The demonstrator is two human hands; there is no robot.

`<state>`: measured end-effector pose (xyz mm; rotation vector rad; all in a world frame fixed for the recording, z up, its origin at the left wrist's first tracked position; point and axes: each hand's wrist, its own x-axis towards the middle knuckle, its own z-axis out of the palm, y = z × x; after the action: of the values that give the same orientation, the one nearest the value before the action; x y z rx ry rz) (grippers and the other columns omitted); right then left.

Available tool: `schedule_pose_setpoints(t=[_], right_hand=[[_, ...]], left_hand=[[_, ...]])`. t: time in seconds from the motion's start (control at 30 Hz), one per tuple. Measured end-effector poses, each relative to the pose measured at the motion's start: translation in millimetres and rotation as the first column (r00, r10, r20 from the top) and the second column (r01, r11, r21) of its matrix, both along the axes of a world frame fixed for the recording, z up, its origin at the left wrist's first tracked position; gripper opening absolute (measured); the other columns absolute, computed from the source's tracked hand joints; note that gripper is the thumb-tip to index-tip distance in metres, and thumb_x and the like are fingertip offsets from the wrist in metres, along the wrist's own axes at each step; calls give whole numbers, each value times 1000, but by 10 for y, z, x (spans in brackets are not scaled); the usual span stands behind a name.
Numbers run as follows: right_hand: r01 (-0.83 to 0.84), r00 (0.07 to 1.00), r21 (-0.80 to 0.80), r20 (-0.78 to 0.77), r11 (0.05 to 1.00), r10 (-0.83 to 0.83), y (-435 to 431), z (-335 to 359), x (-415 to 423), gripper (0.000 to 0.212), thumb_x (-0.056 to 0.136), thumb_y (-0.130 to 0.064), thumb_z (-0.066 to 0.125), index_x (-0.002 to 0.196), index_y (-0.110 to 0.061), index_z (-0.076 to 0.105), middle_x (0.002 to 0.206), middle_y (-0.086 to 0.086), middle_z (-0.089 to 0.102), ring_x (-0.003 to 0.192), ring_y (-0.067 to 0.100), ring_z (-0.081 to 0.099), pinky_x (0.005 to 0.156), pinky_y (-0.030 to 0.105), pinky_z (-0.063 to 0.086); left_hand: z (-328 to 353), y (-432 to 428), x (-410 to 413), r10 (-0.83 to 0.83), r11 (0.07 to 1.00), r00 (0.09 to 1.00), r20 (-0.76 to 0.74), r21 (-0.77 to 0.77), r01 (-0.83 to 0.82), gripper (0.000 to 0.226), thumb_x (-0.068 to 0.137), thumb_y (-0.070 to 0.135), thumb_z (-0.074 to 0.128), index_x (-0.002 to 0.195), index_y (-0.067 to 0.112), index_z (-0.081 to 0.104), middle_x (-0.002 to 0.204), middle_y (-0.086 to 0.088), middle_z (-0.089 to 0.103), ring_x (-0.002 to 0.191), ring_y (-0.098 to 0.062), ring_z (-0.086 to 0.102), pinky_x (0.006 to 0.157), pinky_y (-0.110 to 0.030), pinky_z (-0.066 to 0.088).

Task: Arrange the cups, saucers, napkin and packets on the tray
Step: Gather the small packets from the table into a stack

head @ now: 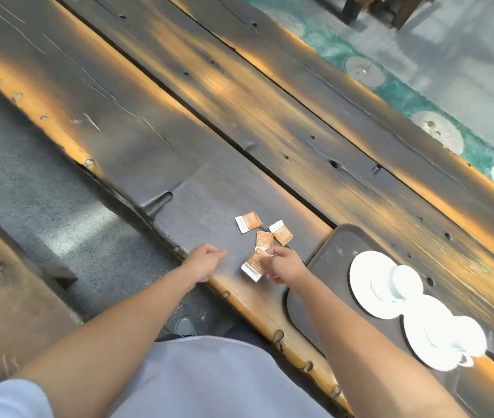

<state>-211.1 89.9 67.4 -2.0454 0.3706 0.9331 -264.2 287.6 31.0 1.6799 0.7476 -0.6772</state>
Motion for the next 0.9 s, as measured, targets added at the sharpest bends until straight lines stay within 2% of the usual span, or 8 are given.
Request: schedule_pose_setpoints(t=[0.1, 0.2, 0.33, 0.47, 0.57, 0.63, 0.73, 0.9], right_hand=[[24, 996, 210, -86, 977, -6, 103, 153, -107, 11, 95, -11, 61, 85, -17, 61, 86, 15, 65, 52, 15, 47, 48, 24, 32], [-17, 990, 320, -129, 947, 61, 263, 253, -198, 5, 96, -10, 60, 96, -12, 64, 90, 14, 66, 54, 13, 44, 50, 24, 29], [-110, 981, 356, -113, 928, 159, 454, 322, -247, 6, 96, -9, 59, 99, -11, 64, 90, 15, 65, 57, 13, 45, 47, 21, 34], [-243, 954, 359, -78, 901, 288, 610, 396, -222, 10, 96, -9, 60, 92, -16, 66, 86, 17, 58, 56, 13, 46, 43, 18, 37], [-314, 933, 333, -64, 889, 353, 736, 427, -200, 8, 95, -9, 61, 93, -15, 66, 74, 13, 56, 52, 11, 44, 42, 19, 32], [-392, 911, 263, -22, 882, 411, 818, 449, -197, 4, 94, -10, 63, 97, -10, 66, 70, 13, 59, 52, 13, 49, 43, 22, 37], [-538, 838, 46, 139, 842, 528, 888, 422, -185, 17, 89, -17, 70, 103, -9, 68, 91, 14, 70, 75, 18, 63, 68, 30, 51], [-491, 825, -52, 294, 869, 484, 805, 305, -138, 21, 87, -21, 72, 107, -14, 67, 87, 4, 63, 76, 16, 61, 69, 27, 47]], left_hand=[[29, 79, -13, 168, 860, 969, -181, -453, -234, 57, 99, 54, 47, 133, 9, 55, 136, -11, 60, 114, -31, 64, 96, -44, 52], [3, 85, -58, 148, 740, 959, -240, -617, -268, 72, 95, 67, 40, 133, 8, 57, 129, -13, 67, 111, -30, 67, 92, -43, 53], [15, 51, -158, 144, 568, 952, -269, -766, -302, 84, 90, 76, 33, 116, 6, 71, 101, -19, 72, 90, -30, 71, 82, -42, 57], [70, 114, -241, 229, 442, 917, -326, -805, -396, 92, 85, 80, 36, 100, 0, 78, 102, -27, 72, 96, -40, 72, 82, -49, 58], [125, 166, -278, 273, 388, 895, -353, -811, -438, 94, 83, 80, 42, 108, -4, 74, 114, -32, 68, 111, -47, 65, 91, -55, 54], [171, 189, -306, 288, 358, 888, -359, -820, -447, 94, 82, 79, 47, 116, -6, 71, 124, -35, 62, 122, -49, 58, 102, -57, 48], [241, 181, -331, 299, 350, 888, -350, -825, -444, 89, 83, 77, 47, 120, -1, 70, 134, -33, 57, 126, -49, 54, 113, -55, 38], [212, 117, -353, 315, 458, 885, -344, -761, -459, 87, 89, 76, 37, 102, 0, 79, 119, -25, 69, 106, -39, 70, 80, -45, 61]])
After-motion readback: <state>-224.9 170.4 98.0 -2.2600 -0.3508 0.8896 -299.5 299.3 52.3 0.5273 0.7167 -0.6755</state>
